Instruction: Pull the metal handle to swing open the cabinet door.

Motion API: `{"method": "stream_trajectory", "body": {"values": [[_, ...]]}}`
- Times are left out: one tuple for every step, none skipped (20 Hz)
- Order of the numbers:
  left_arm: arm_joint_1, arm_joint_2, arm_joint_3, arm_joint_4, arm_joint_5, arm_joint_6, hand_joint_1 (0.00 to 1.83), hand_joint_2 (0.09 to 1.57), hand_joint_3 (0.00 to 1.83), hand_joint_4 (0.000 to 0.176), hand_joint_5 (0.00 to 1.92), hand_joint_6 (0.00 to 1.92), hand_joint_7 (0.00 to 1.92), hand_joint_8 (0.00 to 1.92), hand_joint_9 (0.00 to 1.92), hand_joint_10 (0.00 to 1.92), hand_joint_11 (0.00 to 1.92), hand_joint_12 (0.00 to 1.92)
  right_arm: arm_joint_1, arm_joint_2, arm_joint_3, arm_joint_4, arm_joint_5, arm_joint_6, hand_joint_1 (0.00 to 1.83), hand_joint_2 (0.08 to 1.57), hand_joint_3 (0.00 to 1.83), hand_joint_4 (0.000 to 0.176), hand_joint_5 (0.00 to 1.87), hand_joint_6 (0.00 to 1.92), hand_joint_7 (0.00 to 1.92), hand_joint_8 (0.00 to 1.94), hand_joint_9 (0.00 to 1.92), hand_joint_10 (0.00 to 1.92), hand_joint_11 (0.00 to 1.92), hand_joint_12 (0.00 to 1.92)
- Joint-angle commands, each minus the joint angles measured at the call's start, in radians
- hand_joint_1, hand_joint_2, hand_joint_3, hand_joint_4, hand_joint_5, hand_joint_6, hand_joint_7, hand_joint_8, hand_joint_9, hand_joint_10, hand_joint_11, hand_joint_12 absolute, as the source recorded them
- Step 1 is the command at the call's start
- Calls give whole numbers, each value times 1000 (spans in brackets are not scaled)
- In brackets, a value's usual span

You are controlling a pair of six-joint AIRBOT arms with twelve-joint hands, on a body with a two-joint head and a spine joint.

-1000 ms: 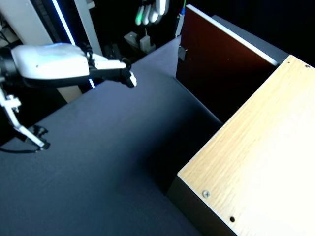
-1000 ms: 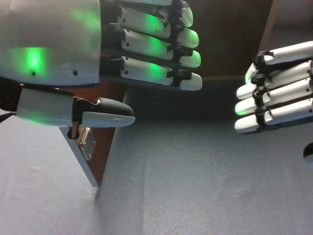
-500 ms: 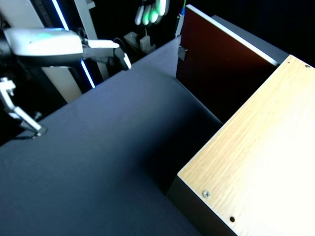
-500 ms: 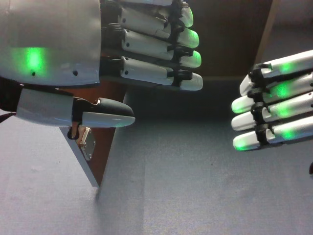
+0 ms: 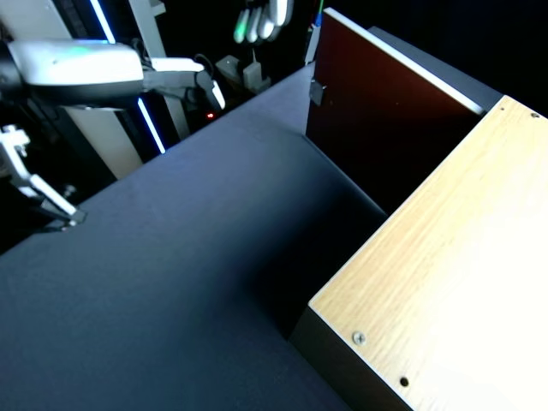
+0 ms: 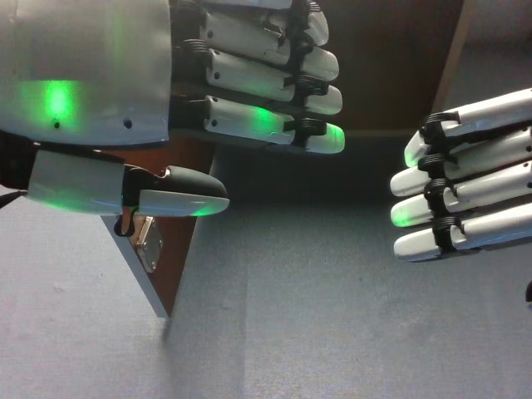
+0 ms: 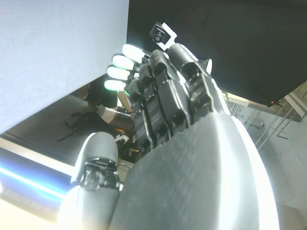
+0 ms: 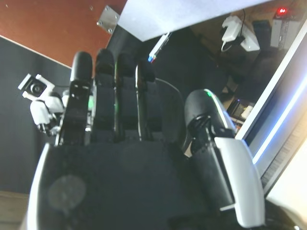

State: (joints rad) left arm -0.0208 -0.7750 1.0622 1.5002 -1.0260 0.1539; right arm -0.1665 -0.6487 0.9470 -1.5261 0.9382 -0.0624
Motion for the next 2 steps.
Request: {"method": "stream_trajectory", "body": {"values": [[-8, 6, 0, -98, -25, 9, 0, 1571, 79, 0, 434, 2, 446, 1, 425, 2, 60, 836, 19, 8, -4, 80, 36, 7, 120, 1571, 48, 0, 390, 1, 395, 0, 366, 0, 0, 939], [-8, 6, 0, -98, -25, 9, 0, 1571, 79, 0, 436, 3, 450, 3, 429, 3, 66, 837, 22, 8, -2, 80, 36, 8, 120, 1571, 48, 0, 393, 3, 395, 0, 366, 0, 0, 938]]}}
